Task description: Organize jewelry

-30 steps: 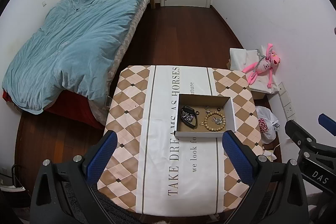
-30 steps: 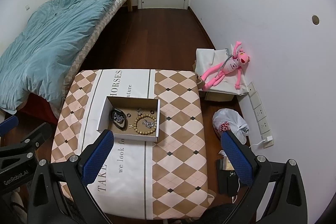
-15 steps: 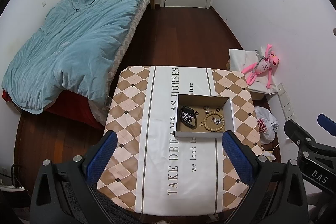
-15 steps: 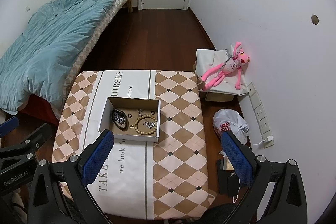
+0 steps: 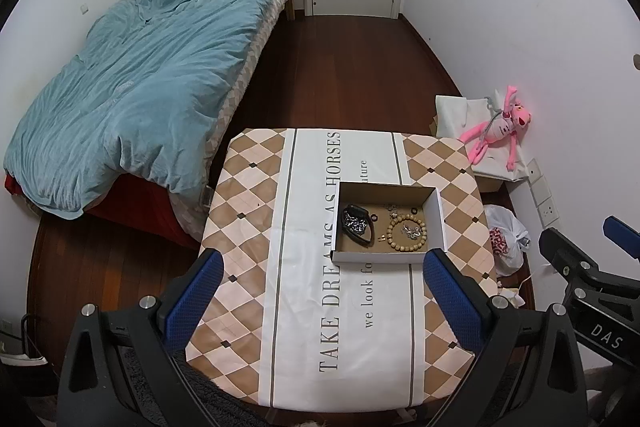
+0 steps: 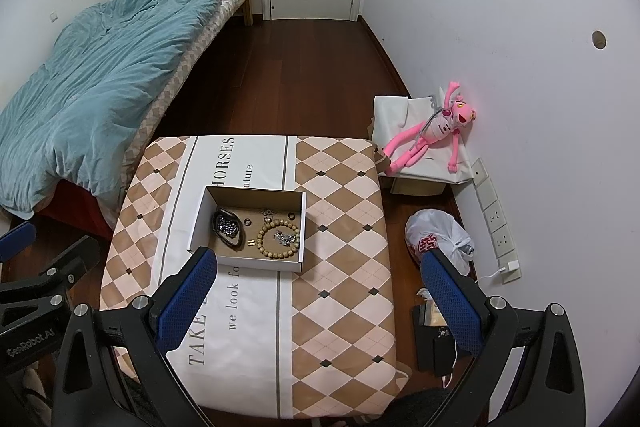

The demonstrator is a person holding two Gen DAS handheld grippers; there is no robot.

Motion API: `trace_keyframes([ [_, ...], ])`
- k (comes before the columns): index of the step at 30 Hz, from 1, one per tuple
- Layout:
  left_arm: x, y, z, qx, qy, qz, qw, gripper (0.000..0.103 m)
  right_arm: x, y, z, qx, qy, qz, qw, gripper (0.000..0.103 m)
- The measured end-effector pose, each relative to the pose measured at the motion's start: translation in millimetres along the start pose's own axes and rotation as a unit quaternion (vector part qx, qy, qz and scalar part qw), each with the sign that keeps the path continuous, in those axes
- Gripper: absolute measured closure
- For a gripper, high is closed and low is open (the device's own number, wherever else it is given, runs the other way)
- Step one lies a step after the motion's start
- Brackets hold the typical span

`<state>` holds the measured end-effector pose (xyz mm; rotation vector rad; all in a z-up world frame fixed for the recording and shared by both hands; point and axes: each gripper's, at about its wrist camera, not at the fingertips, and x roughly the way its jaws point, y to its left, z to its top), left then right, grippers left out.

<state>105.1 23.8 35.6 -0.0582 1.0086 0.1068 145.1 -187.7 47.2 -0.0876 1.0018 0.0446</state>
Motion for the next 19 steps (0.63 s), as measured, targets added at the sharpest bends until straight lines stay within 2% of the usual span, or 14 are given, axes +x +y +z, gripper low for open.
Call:
trace_keyframes([
  [19,-7.8,-2.3,2.4,-0.003,-0.007,-0.003,1.0000,0.001,-0.9,0.1,0.1,-0.001,-0.001,-0.001,1.000,0.000],
])
